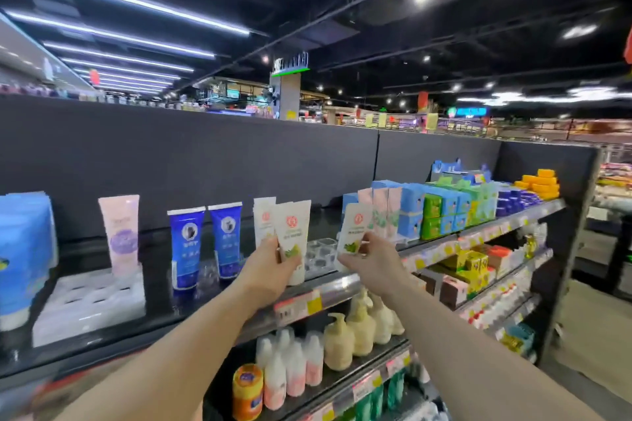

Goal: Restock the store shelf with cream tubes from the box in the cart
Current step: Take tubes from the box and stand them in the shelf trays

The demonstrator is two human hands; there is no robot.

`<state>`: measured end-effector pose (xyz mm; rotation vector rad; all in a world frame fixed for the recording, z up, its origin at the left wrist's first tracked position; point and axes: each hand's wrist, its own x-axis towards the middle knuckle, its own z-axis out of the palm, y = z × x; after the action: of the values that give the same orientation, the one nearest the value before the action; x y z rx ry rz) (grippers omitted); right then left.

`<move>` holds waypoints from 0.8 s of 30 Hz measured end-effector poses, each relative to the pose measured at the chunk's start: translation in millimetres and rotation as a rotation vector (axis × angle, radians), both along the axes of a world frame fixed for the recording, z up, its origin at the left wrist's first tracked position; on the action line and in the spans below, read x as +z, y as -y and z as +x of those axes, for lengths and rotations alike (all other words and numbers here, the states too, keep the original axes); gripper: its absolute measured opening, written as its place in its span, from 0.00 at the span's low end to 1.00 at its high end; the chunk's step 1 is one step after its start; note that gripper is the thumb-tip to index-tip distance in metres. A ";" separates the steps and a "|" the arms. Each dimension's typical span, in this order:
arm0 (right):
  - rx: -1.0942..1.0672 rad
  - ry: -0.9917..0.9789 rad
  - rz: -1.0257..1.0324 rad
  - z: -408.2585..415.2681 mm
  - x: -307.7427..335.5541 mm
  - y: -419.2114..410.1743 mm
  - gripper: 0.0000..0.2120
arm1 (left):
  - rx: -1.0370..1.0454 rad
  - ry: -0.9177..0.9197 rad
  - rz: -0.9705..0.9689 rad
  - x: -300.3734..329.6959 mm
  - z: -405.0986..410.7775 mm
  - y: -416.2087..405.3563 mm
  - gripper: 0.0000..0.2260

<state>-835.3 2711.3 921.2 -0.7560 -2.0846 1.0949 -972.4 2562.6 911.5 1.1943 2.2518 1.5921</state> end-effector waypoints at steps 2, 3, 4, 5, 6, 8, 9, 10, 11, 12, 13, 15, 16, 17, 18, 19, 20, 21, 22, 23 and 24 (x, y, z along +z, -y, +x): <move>0.051 0.020 0.037 -24.2 1.7 -31.9 0.15 | 0.034 -0.002 0.005 -1.3 -8.1 -25.3 0.10; 0.079 0.029 0.059 -36.1 1.9 -47.1 0.15 | 0.046 0.015 0.012 -1.6 -11.7 -35.6 0.10; 0.100 0.041 0.088 -48.2 2.0 -62.0 0.15 | 0.056 0.047 0.020 -2.2 -15.7 -44.4 0.10; 0.121 0.061 0.121 -60.6 2.6 -76.0 0.15 | 0.065 0.081 0.033 -1.8 -17.0 -51.8 0.10; 0.138 0.083 0.152 -72.8 2.8 -88.7 0.15 | 0.083 0.109 0.039 -2.7 -19.1 -58.5 0.10; 0.191 0.099 0.166 -95.6 2.1 -109.6 0.15 | 0.126 0.135 0.020 -3.3 -20.3 -68.7 0.10; 0.229 0.097 0.153 -106.5 1.1 -117.3 0.15 | 0.151 0.148 0.010 -4.1 -21.7 -71.9 0.09; 0.269 0.096 0.136 -116.2 -0.8 -122.6 0.14 | 0.171 0.164 0.007 -5.0 -23.4 -74.4 0.09; 0.310 0.103 0.123 -124.8 -3.8 -127.2 0.14 | 0.186 0.179 0.008 -6.2 -24.6 -76.4 0.09; 0.346 0.117 0.120 -132.1 -7.6 -130.9 0.14 | 0.200 0.189 0.011 -7.3 -24.6 -77.9 0.09; 0.371 0.134 0.129 -137.3 -11.5 -133.3 0.14 | 0.215 0.190 0.010 -7.9 -23.7 -79.0 0.10; 0.386 0.168 0.194 -143.6 -17.4 -134.8 0.14 | 0.230 0.188 0.003 -6.6 -20.5 -79.9 0.13; 0.389 0.189 0.240 -145.2 -19.5 -135.0 0.15 | 0.231 0.190 -0.002 -5.3 -18.0 -80.4 0.14; 0.392 0.218 0.284 -145.6 -19.9 -134.7 0.16 | 0.234 0.194 -0.006 -4.2 -16.4 -81.4 0.14; 0.393 0.251 0.328 -147.3 -20.0 -135.3 0.16 | 0.238 0.200 -0.008 -3.4 -14.9 -82.4 0.14; 0.395 0.285 0.359 -149.4 -19.8 -136.8 0.15 | 0.246 0.206 -0.010 -3.4 -14.5 -83.1 0.14; 0.403 0.311 0.371 -151.8 -19.2 -138.6 0.15 | 0.256 0.207 -0.008 -3.2 -13.6 -83.6 0.13; 0.416 0.337 0.357 -155.0 -19.5 -140.8 0.15 | 0.265 0.205 -0.006 -3.8 -13.2 -83.7 0.13; 0.434 0.356 0.326 -157.5 -19.8 -142.4 0.15 | 0.271 0.205 -0.001 -4.0 -12.6 -83.8 0.13; 0.446 0.380 0.292 -159.8 -20.6 -143.7 0.15 | 0.273 0.210 -0.002 -4.5 -12.7 -83.8 0.13; 0.453 0.398 0.269 -161.9 -22.3 -145.4 0.15 | 0.273 0.218 -0.002 -4.3 -11.9 -83.7 0.13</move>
<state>-997.2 2856.8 898.9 -0.3972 -2.7696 0.9077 -984.4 2646.3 907.3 0.6939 2.3468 1.7141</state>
